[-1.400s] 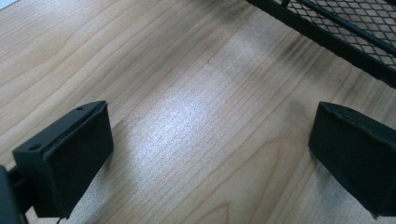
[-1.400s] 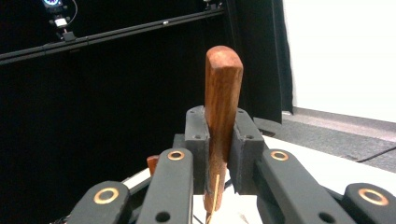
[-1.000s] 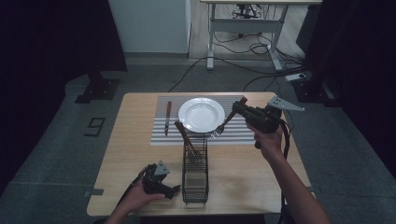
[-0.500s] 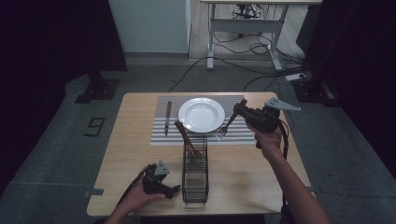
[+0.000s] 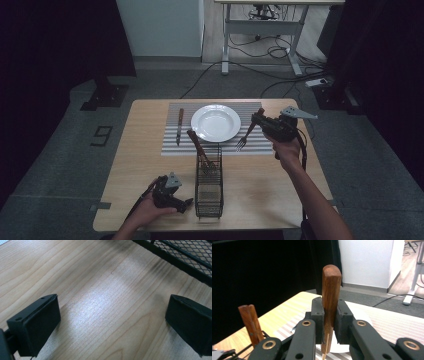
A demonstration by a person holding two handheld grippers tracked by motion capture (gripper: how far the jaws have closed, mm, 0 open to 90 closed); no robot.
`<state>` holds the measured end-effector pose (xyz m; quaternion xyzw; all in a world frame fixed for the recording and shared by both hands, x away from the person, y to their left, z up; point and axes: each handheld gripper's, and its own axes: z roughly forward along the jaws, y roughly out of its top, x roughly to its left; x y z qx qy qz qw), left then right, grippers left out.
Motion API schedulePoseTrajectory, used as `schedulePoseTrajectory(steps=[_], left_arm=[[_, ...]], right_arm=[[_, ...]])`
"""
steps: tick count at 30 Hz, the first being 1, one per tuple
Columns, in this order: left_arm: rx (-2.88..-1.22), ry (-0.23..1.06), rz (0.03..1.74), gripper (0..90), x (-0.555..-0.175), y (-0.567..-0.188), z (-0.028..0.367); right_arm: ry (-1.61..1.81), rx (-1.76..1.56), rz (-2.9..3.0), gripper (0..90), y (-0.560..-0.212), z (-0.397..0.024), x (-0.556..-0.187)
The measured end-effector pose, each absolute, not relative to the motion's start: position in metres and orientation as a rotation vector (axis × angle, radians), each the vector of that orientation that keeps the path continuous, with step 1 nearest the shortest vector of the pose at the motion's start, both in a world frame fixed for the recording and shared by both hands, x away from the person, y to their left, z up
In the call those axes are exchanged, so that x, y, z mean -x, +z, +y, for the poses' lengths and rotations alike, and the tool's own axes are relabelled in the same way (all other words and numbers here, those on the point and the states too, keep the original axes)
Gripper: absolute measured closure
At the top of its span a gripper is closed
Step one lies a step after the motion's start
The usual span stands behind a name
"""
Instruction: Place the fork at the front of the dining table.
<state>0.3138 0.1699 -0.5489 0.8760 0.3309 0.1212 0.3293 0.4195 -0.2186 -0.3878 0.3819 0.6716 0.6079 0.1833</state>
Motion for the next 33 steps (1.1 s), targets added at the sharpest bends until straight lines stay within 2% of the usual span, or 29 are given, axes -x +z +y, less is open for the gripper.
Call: schedulePoseTrajectory(steps=[33], left_arm=[[-2.290,0.318,0.867,0.0,-0.314,-0.549,0.170]], right_arm=[[1.533,-1.290,1.847,80.1,-0.428,-0.254,-0.456]])
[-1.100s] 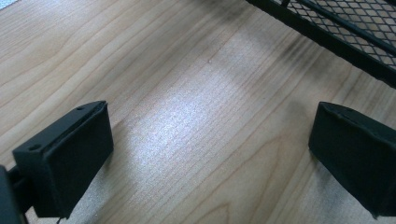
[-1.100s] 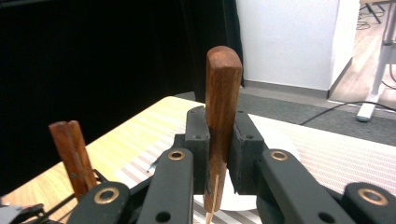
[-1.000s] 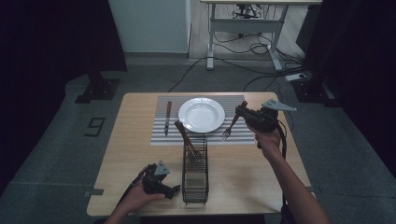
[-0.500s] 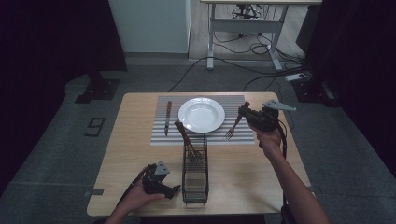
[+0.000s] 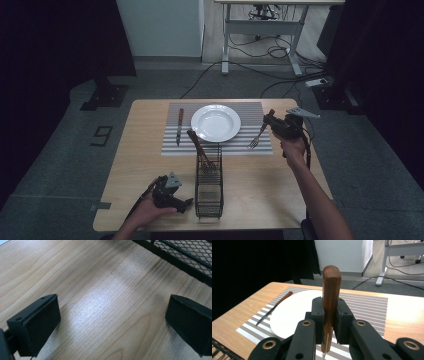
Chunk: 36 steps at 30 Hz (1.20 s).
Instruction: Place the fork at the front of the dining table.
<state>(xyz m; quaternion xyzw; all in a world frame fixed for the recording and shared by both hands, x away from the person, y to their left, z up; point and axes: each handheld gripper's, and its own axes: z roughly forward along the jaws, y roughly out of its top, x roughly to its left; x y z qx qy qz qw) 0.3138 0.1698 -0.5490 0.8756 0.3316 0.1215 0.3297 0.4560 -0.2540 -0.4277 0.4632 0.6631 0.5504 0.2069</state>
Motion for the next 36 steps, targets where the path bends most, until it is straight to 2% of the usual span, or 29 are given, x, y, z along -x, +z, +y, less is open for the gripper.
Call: schedulePoseTrajectory(steps=[14,36], left_arm=[[-2.290,0.318,0.867,0.0,-0.314,-0.549,0.170],[-2.290,0.318,0.868,0.0,-0.314,-0.549,0.170]], right_arm=[[1.446,-1.324,1.852,80.1,-0.442,-0.257,-0.466],[1.335,-1.228,1.878,78.7,-0.456,-0.224,-0.477]])
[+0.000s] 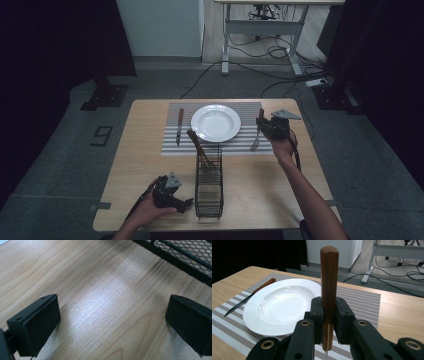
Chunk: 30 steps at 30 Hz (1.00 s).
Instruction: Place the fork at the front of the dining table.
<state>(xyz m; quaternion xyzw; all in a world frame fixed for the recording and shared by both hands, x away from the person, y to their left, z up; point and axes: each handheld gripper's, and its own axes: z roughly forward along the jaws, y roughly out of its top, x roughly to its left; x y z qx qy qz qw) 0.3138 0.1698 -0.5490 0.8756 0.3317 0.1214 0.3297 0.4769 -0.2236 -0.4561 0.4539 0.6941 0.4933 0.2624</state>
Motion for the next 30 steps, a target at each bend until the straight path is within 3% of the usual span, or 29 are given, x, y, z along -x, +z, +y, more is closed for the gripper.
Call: schedulePoseTrajectory(steps=[30], left_arm=[[-2.289,0.315,0.865,0.0,-0.314,-0.549,0.170]], right_arm=[[1.192,-1.307,1.901,79.0,-0.463,-0.199,-0.525]])
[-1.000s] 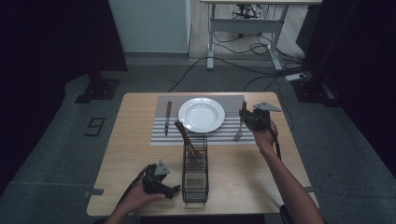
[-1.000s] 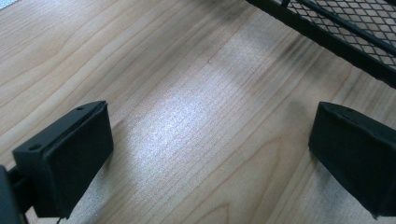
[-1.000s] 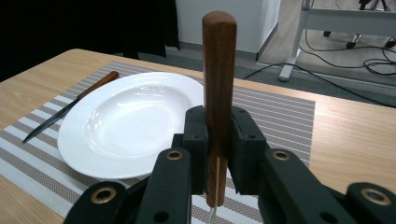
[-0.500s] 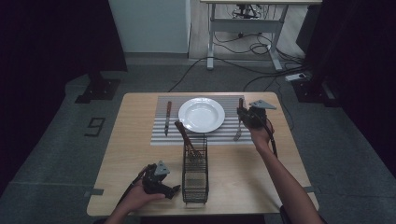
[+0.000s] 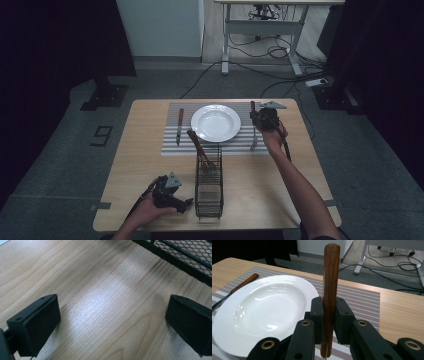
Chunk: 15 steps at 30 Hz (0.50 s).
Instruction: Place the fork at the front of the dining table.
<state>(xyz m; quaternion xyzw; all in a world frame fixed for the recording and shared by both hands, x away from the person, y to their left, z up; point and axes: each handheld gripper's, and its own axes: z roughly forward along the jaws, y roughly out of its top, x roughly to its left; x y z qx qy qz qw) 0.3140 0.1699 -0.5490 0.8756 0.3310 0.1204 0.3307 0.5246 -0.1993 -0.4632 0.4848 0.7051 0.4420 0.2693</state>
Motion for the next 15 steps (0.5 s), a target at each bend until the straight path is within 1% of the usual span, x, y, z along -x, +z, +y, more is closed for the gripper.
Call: schedulePoseTrajectory(steps=[15], left_arm=[[-2.290,0.315,0.865,0.0,-0.314,-0.549,0.170]], right_arm=[[1.179,-1.398,1.919,78.8,-0.478,-0.199,-0.554]])
